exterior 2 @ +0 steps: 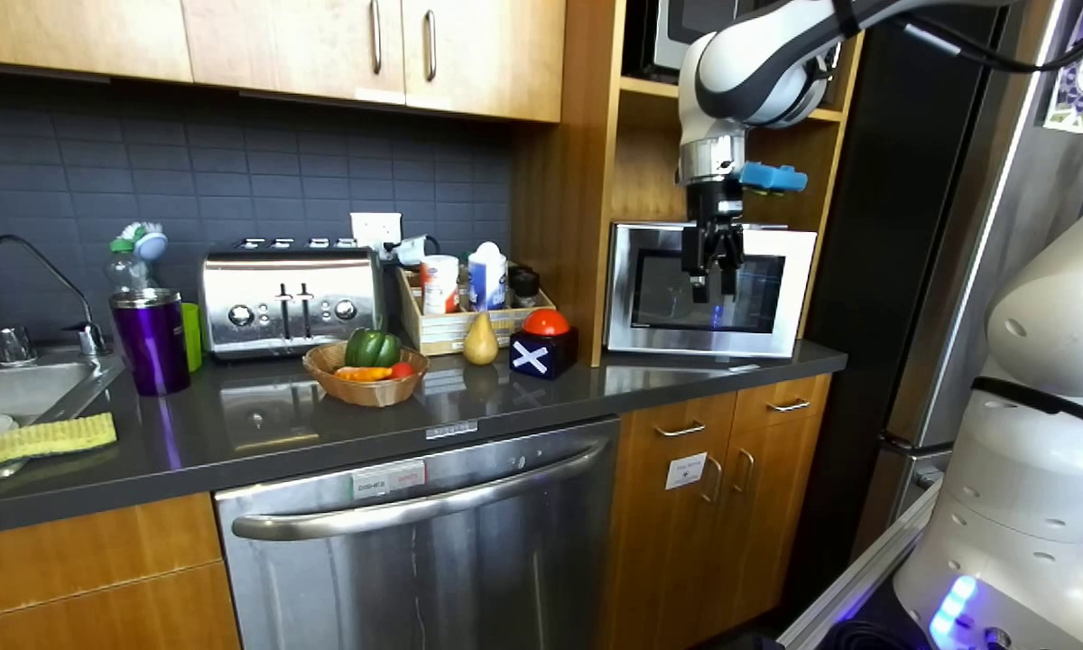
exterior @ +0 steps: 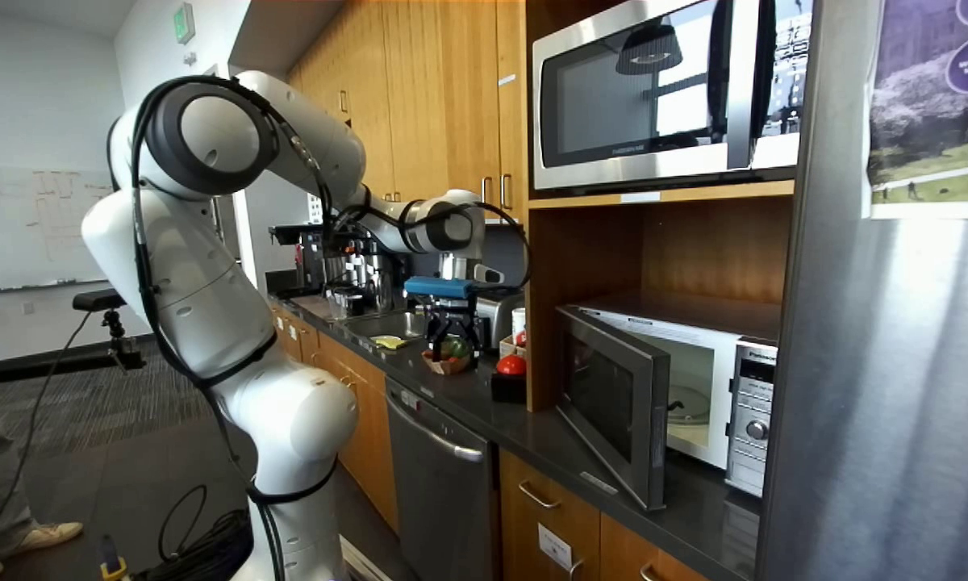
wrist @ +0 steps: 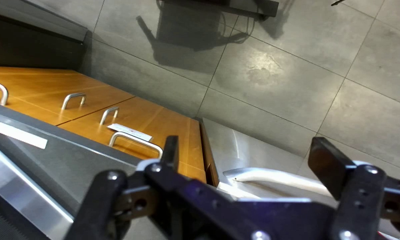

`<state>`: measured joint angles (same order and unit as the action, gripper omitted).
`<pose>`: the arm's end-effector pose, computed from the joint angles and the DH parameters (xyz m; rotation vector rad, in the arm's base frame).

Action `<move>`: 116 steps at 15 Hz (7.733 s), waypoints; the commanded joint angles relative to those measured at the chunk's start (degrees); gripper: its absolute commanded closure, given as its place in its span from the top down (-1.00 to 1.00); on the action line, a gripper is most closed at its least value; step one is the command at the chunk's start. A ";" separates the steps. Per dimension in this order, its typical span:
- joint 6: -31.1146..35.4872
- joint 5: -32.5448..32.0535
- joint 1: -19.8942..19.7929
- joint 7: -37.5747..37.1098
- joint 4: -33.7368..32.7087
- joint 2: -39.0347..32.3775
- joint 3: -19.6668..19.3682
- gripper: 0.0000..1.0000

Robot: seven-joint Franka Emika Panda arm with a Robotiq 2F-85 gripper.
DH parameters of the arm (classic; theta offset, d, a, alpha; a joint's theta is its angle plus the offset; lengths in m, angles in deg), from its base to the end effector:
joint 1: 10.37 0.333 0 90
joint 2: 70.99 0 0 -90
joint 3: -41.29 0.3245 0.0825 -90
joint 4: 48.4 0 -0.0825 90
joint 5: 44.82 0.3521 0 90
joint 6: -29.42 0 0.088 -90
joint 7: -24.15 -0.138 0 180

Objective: Press a button on the upper microwave.

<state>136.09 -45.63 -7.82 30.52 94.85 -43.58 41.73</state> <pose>0.3412 0.0164 0.4296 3.1087 0.2607 -0.2509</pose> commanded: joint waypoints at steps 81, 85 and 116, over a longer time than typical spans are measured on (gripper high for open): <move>6.21 -2.38 -4.73 -1.20 -0.17 13.79 -2.54 1.00; 6.64 -2.69 -5.46 -1.43 -0.21 14.72 -2.68 1.00; 14.28 -0.41 -15.45 -15.43 -6.34 16.81 -8.84 1.00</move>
<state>149.24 -46.90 -21.59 16.80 88.79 -27.26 33.54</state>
